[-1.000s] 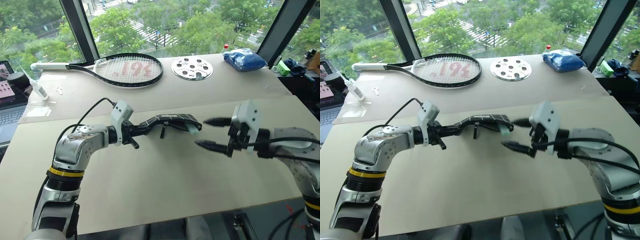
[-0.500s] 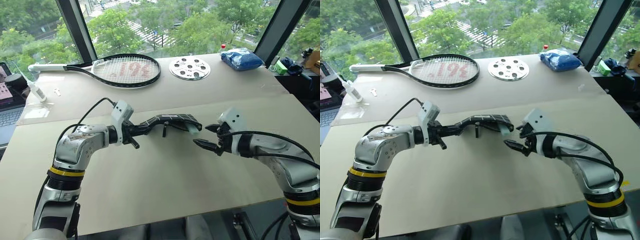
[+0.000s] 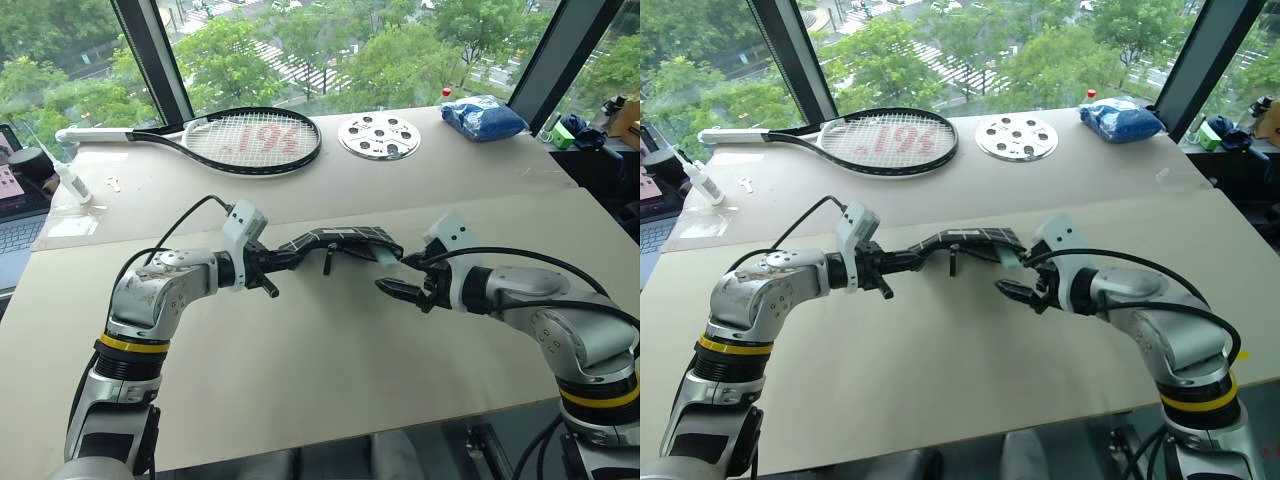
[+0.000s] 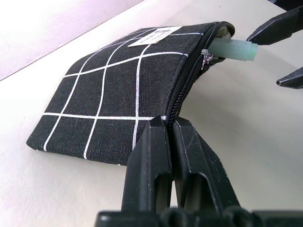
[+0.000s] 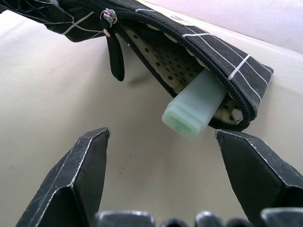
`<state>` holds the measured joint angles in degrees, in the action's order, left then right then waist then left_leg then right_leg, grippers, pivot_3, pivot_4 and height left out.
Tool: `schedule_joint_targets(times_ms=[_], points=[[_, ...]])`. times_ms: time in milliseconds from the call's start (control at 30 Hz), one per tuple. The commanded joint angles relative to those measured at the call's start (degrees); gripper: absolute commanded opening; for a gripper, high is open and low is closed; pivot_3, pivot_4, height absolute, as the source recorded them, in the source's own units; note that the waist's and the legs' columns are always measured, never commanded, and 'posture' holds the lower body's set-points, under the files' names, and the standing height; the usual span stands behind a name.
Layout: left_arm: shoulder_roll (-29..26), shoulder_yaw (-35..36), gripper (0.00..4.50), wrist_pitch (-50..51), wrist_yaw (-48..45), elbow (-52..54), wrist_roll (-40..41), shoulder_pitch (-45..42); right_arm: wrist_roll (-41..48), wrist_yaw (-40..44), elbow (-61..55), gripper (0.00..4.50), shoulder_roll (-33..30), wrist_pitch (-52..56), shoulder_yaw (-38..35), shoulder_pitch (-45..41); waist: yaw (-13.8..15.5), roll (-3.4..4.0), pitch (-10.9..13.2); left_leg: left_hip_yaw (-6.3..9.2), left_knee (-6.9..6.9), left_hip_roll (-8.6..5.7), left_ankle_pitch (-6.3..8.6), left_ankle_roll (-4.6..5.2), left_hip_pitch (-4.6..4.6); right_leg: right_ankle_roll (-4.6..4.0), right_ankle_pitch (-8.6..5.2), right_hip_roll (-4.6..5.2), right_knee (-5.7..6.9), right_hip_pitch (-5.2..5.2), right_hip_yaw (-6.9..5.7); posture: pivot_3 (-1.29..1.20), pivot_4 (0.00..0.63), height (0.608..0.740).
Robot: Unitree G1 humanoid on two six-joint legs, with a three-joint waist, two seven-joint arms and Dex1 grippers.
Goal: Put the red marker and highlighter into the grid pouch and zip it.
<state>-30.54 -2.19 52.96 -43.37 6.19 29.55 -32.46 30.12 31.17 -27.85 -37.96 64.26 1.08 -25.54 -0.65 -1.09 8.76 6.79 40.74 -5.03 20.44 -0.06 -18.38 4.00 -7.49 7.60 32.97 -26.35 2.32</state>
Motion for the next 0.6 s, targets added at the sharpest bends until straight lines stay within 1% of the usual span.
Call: schedule_joint_targets(times_ms=[33,333,367,600], points=[[-0.1,0.4,0.0,-0.8,-0.3,1.7,0.4,-0.6,-1.9,-1.0,1.3,3.21,0.1,-1.7,0.8,-1.4,0.0,0.0,0.0,0.0,0.0,0.0,0.0,0.0,0.0,0.0,0.0,0.0,0.0,0.0,0.0,0.0,0.15,0.74],[-0.2,0.6,0.0,-0.7,-0.1,2.2,0.5,-0.1,-3.1,-1.2,3.6,0.11,2.1,-2.9,2.0,-2.9,-0.1,0.0,0.0,-0.01,0.0,0.0,0.0,0.0,0.0,0.0,0.0,0.0,-0.01,-0.01,0.0,0.0,0.15,0.74],[-0.2,0.6,0.0,-0.7,-0.1,2.2,0.5,-0.1,-3.2,-1.3,3.7,0.02,2.3,-2.9,2.0,-3.1,-0.1,0.0,0.0,-0.01,0.0,0.0,0.0,0.0,0.0,0.0,0.0,0.0,0.0,-0.01,0.0,0.0,0.15,0.74],[-0.1,0.5,0.0,-0.8,-0.1,2.3,0.4,-0.1,-3.8,-1.5,3.5,0.02,3.8,-3.8,2.5,-4.4,-0.1,0.0,0.0,0.0,-0.01,0.0,0.0,0.0,0.0,0.0,0.0,0.0,0.0,-0.01,0.0,0.0,0.15,0.74]])
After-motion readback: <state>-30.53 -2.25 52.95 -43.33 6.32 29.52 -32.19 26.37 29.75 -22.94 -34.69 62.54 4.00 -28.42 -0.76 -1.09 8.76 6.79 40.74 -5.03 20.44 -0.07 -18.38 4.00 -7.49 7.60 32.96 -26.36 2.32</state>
